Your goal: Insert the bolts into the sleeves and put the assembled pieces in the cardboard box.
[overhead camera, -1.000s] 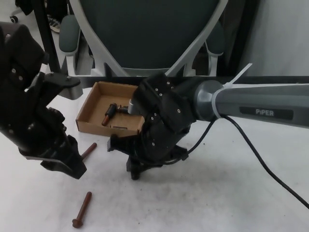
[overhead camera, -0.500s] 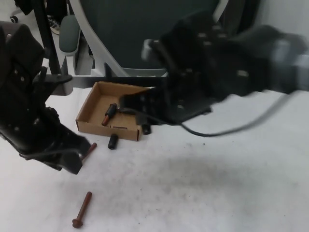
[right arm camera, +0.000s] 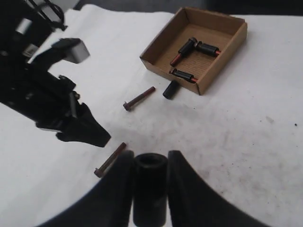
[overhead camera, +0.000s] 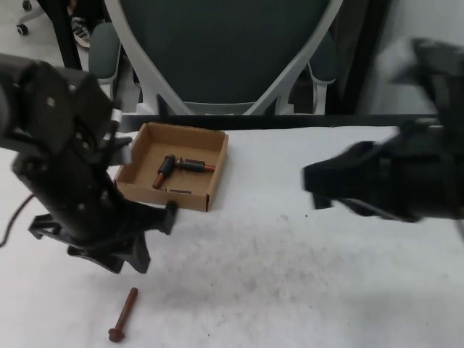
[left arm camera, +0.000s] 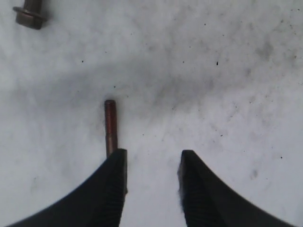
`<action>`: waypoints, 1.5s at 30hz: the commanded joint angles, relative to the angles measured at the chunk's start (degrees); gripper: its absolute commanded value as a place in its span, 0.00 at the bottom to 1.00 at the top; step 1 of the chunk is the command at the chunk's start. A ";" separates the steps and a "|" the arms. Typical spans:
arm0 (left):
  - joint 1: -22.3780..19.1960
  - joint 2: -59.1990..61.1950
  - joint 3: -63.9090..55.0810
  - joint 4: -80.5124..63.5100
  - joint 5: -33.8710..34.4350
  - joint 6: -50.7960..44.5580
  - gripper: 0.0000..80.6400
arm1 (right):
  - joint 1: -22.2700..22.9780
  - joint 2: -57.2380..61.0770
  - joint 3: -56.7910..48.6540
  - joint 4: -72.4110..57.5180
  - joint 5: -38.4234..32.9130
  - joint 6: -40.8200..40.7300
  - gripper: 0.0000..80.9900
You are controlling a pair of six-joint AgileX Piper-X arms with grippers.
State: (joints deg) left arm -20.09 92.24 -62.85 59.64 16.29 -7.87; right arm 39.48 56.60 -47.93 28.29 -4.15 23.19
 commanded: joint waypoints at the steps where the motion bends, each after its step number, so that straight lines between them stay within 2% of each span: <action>1: -1.33 1.57 0.06 -0.69 -2.24 -1.58 0.44 | 0.22 -4.74 1.78 -0.02 0.43 0.22 0.00; 6: -2.01 4.47 1.66 -0.60 -3.42 -2.62 0.44 | 0.22 -10.35 3.83 2.82 0.43 1.25 0.00; 14: -2.56 4.48 10.93 -10.36 -4.53 -6.14 0.44 | 0.22 -12.76 4.10 4.44 0.46 1.25 0.00; 23: -6.13 4.48 16.99 -19.47 -9.71 -6.32 0.43 | 0.22 -12.76 4.10 4.44 0.46 1.25 0.00; 26: -7.36 4.48 17.67 -21.53 -9.83 -6.32 0.37 | 0.22 -12.76 4.10 4.44 0.46 1.25 0.00; 29: -8.31 4.48 17.90 -23.25 -9.83 -5.92 0.17 | 0.22 -12.76 4.10 4.44 0.46 1.25 0.00; 31: -8.67 4.48 17.90 -23.94 -9.83 -4.02 0.01 | 0.22 -12.76 4.10 4.44 0.46 1.25 0.00; 39: -8.78 0.10 17.90 -22.85 -9.56 10.52 0.01 | 0.22 -12.76 4.10 4.44 0.46 1.25 0.00; 45: -8.78 -8.89 17.90 -22.75 -7.87 31.23 0.01 | 0.22 -12.76 4.10 4.44 0.46 1.25 0.00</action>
State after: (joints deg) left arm -28.67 85.50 -44.73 37.51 7.66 18.77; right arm 39.48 44.36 -43.64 33.06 -4.06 24.45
